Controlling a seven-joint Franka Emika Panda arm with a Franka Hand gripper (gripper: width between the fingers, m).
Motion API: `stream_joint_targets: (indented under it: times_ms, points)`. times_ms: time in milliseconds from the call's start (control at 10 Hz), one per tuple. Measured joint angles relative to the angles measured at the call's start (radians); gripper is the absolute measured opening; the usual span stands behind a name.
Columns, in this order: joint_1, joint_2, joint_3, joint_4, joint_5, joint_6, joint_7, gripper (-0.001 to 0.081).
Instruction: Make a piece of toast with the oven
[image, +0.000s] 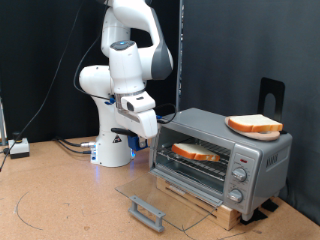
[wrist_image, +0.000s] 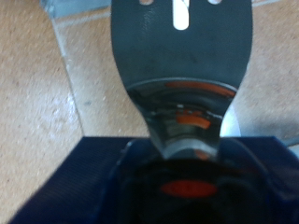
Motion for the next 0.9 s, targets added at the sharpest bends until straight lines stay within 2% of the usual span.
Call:
stream_joint_targets:
  times_ms: [300,600,800,900]
  points:
    - [0.026,0.000,0.041,0.008,0.043,-0.003,0.071,0.0396]
    - [0.026,0.001,0.069,0.004,0.038,-0.002,0.085,0.0396]
    - [-0.001,0.004,0.054,0.000,0.019,-0.016,0.067,0.0396]
    - [-0.022,0.008,0.030,0.004,0.014,-0.049,0.052,0.0396]
